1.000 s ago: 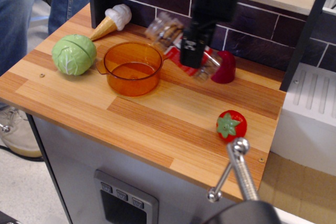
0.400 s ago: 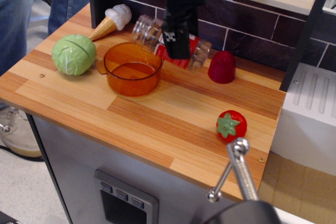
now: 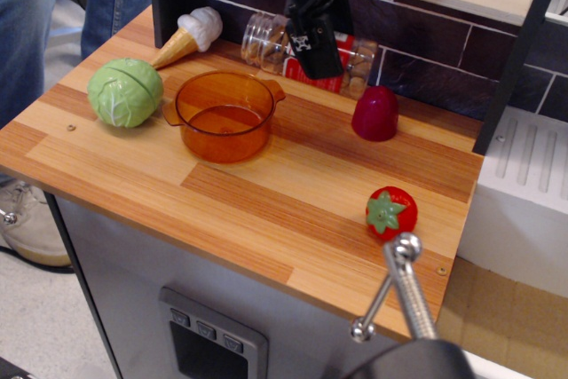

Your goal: Pour almonds in pot

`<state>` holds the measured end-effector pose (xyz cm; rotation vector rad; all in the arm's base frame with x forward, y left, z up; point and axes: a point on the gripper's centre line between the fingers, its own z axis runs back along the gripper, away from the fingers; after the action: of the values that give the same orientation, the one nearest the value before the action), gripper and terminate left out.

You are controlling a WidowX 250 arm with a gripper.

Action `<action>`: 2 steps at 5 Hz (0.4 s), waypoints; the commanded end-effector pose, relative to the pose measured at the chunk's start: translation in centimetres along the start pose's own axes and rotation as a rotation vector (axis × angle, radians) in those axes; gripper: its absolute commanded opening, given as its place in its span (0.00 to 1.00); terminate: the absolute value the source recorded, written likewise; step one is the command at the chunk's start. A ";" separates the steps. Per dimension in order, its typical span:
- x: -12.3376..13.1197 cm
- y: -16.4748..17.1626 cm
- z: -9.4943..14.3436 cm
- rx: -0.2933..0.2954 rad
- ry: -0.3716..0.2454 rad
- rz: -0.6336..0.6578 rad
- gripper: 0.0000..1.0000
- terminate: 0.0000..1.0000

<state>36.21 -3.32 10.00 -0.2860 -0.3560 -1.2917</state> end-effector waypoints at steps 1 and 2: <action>1.1 0.2 1.6 0.101 -0.096 0.019 0.00 0.00; 1.3 0.3 2.2 0.117 -0.146 0.079 0.00 0.00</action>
<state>36.98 -3.79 10.05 -0.3586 -0.4846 -1.1346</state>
